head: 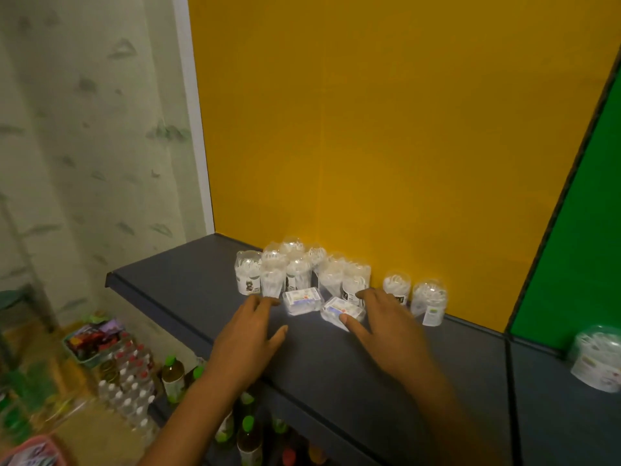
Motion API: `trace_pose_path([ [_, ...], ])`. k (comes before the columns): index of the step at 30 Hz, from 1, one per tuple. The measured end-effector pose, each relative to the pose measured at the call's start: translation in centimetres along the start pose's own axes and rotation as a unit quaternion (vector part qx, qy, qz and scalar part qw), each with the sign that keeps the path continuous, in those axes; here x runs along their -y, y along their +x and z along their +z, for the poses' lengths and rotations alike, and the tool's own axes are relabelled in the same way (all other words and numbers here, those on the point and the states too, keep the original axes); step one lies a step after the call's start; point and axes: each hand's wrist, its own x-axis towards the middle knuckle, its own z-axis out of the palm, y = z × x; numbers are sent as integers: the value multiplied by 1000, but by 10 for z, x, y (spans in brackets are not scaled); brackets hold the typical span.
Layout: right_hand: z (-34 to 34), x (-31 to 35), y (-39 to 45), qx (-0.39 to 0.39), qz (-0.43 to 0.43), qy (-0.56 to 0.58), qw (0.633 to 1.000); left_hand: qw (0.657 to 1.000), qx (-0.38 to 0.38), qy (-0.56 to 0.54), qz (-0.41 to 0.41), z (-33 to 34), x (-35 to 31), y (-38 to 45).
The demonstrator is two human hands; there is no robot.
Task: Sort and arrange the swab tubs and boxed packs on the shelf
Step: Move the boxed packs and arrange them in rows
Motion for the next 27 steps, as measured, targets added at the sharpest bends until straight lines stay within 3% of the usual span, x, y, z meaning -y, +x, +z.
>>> trace_pose_path([
  [9,43,-18,38,56,74,22,995,997,-5,-76,-2,71,29,65],
  [14,54,-19,37,36,77,35,996,995,-40,-93,2,87,38,73],
  [27,70,-33,26,-11,60,87,994,986,-32,-165,7,97,51,77],
])
